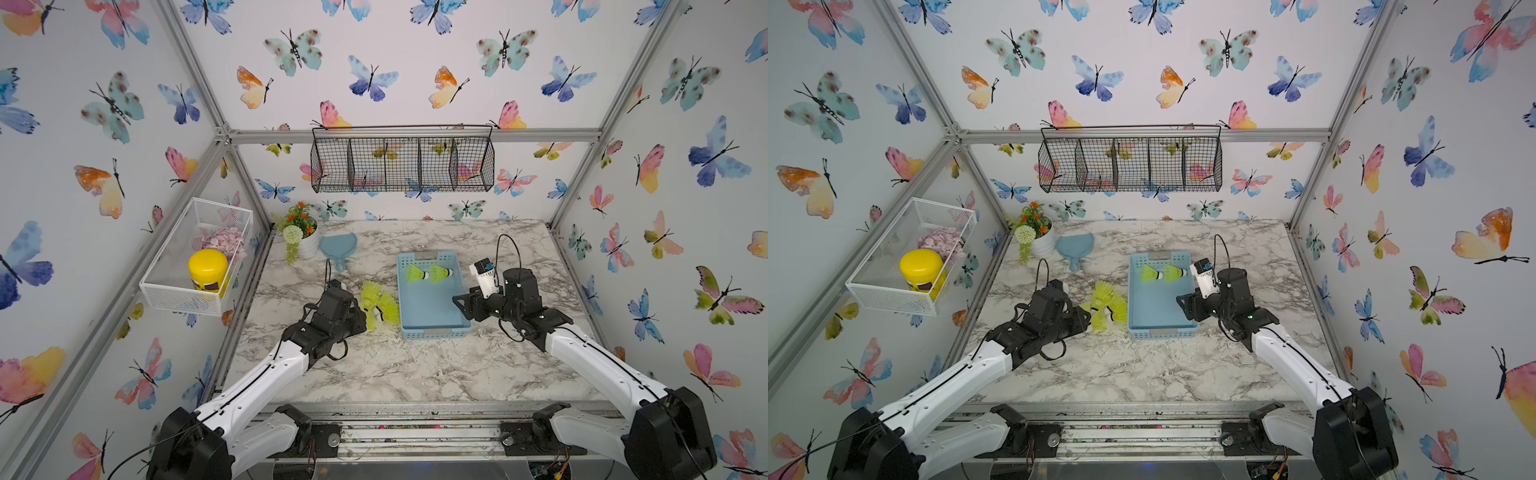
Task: Put the shuttlecocks into the storage box
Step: Pick up the shuttlecock at the center of the board.
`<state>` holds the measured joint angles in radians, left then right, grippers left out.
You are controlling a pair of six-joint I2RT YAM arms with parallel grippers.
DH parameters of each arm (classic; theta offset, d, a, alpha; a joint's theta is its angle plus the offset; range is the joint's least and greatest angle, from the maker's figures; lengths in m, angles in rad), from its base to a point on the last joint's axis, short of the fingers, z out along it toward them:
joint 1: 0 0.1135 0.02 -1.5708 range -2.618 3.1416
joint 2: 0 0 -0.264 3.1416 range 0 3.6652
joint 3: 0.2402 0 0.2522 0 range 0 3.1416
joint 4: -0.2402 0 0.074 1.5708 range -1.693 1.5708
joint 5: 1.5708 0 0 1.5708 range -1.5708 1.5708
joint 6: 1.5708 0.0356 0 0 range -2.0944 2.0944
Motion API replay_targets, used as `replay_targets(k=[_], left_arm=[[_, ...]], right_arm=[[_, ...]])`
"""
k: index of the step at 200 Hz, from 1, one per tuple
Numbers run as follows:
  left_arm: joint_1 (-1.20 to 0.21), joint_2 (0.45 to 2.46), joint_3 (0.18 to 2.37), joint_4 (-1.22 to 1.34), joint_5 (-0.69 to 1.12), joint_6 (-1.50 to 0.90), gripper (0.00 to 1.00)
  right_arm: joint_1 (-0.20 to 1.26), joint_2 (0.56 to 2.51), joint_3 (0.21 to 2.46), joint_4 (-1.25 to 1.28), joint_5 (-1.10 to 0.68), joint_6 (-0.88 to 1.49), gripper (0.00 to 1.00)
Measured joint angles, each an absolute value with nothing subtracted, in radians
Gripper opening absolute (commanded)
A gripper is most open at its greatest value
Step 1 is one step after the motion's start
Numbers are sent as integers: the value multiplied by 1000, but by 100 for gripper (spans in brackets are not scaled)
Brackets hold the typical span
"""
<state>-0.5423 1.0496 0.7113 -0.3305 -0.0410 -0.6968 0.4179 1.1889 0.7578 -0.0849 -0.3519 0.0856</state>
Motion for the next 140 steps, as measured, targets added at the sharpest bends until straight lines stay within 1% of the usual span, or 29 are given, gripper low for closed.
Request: replay_targets(k=[56, 91, 140], left_arm=[[-542, 1044, 812, -233, -10, -698, 32], [-542, 1092, 838, -106, 46, -713, 32], [-546, 1177, 842, 40, 121, -752, 32]], right_arm=[[484, 1261, 809, -17, -521, 99, 72], [545, 1343, 868, 23, -569, 125, 72], [579, 1433, 905, 133, -636, 223, 73]])
